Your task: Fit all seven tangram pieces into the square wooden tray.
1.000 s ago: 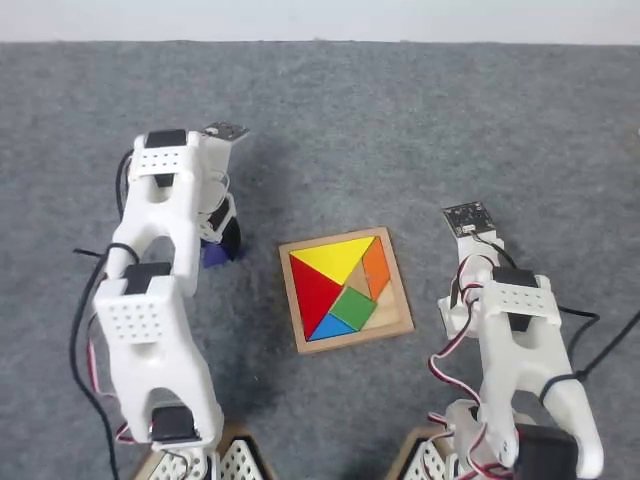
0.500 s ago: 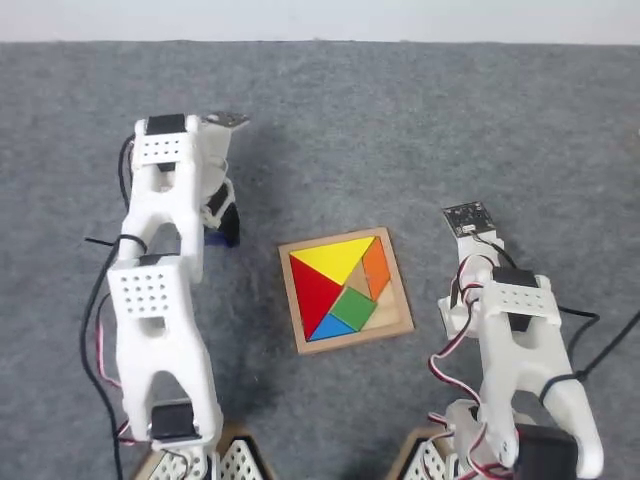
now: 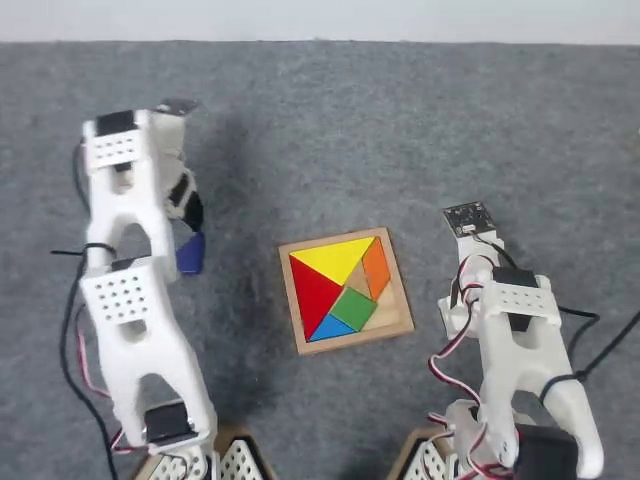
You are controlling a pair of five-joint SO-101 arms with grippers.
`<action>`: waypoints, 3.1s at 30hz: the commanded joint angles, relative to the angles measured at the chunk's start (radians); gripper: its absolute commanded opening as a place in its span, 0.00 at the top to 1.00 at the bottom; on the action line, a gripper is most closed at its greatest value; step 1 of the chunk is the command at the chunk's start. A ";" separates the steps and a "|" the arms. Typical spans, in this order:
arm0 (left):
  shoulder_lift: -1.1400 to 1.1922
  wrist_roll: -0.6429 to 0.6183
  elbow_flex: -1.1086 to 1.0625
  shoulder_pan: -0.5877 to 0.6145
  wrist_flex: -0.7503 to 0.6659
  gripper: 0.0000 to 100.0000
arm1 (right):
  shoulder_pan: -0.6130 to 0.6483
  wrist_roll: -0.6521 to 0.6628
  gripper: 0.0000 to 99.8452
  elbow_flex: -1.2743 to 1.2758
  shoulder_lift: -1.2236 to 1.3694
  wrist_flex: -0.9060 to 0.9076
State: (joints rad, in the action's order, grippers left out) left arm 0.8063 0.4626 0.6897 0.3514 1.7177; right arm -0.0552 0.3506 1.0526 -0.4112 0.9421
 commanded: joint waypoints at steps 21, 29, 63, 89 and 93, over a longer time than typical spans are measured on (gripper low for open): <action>-0.157 0.241 -0.595 -0.006 -0.245 0.80 | -0.005 0.011 0.97 -0.003 -0.010 -0.016; -0.098 0.242 -0.512 -0.009 -0.121 0.81 | -0.007 0.011 0.97 -0.003 -0.012 -0.016; -0.308 0.261 -0.716 0.014 -0.206 0.80 | -0.007 0.011 0.97 -0.005 -0.007 -0.018; -0.276 0.203 -0.469 0.002 -0.043 0.85 | -0.002 0.009 0.97 -0.006 -0.007 -0.018; -0.379 0.199 -0.472 -0.018 -0.031 0.85 | -0.002 0.005 0.97 -0.009 -0.010 -0.018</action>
State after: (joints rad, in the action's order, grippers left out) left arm 0.5409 0.6728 0.1987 0.3560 1.6609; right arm -0.0552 0.3506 1.0526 -0.4112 0.9421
